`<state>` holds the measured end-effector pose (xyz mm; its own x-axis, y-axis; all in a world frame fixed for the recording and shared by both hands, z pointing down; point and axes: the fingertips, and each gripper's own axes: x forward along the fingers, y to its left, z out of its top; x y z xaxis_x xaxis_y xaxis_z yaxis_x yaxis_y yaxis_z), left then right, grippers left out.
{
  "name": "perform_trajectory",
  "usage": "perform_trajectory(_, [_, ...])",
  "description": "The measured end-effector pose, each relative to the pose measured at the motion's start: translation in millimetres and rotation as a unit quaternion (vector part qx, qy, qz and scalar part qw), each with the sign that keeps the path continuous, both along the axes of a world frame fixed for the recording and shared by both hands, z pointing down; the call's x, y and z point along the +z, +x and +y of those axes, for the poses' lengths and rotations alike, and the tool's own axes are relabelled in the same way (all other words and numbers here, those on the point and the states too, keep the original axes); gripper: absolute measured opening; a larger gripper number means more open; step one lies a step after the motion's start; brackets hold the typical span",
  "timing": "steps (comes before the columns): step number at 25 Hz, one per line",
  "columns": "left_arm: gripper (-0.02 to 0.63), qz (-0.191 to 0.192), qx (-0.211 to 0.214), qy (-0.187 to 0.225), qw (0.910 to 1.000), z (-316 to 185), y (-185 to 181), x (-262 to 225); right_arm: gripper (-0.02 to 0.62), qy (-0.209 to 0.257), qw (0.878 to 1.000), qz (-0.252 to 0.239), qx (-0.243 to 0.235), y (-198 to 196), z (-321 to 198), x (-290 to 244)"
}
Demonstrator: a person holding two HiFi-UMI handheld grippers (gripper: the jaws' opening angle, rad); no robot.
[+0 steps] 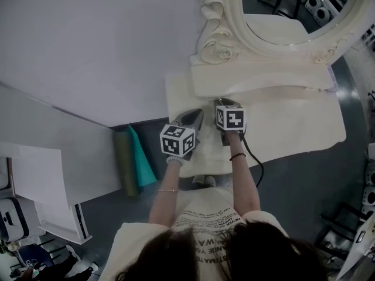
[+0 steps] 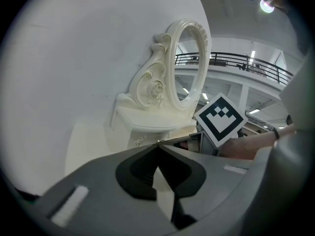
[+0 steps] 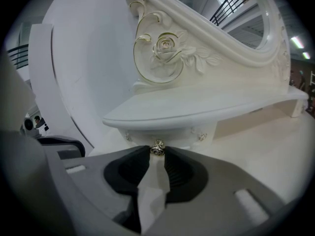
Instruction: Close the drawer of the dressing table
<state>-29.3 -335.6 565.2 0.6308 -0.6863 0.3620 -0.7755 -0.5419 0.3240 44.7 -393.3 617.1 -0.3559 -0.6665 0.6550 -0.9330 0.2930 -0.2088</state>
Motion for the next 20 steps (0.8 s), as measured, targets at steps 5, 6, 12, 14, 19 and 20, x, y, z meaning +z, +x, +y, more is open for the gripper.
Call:
perform_trajectory(5, [0.002,0.000,0.006,0.000,1.0000,4,1,-1,0.115,0.007,1.000,-0.003,0.005,-1,2,0])
perform_trajectory(6, [0.002,0.001,0.006,0.000,1.0000,5,1,-1,0.115,0.009,1.000,-0.004,0.006,-1,2,-1])
perform_trajectory(12, [0.002,0.005,0.010,0.006,0.9999,10,-1,-5,0.115,0.029,0.999,-0.013,0.004,1,11,-9])
perform_trajectory(14, [0.002,0.008,0.013,0.009,0.9998,12,1,-8,0.115,0.040,0.999,-0.016,-0.006,0,17,-13])
perform_trajectory(19, [0.002,0.009,0.025,0.020,0.9994,24,3,-13,0.100,0.079,0.996,-0.037,-0.031,-2,38,-31])
perform_trajectory(20, [0.002,0.011,0.027,0.023,0.9993,26,4,-15,0.100,0.086,0.995,-0.040,-0.038,-4,43,-35])
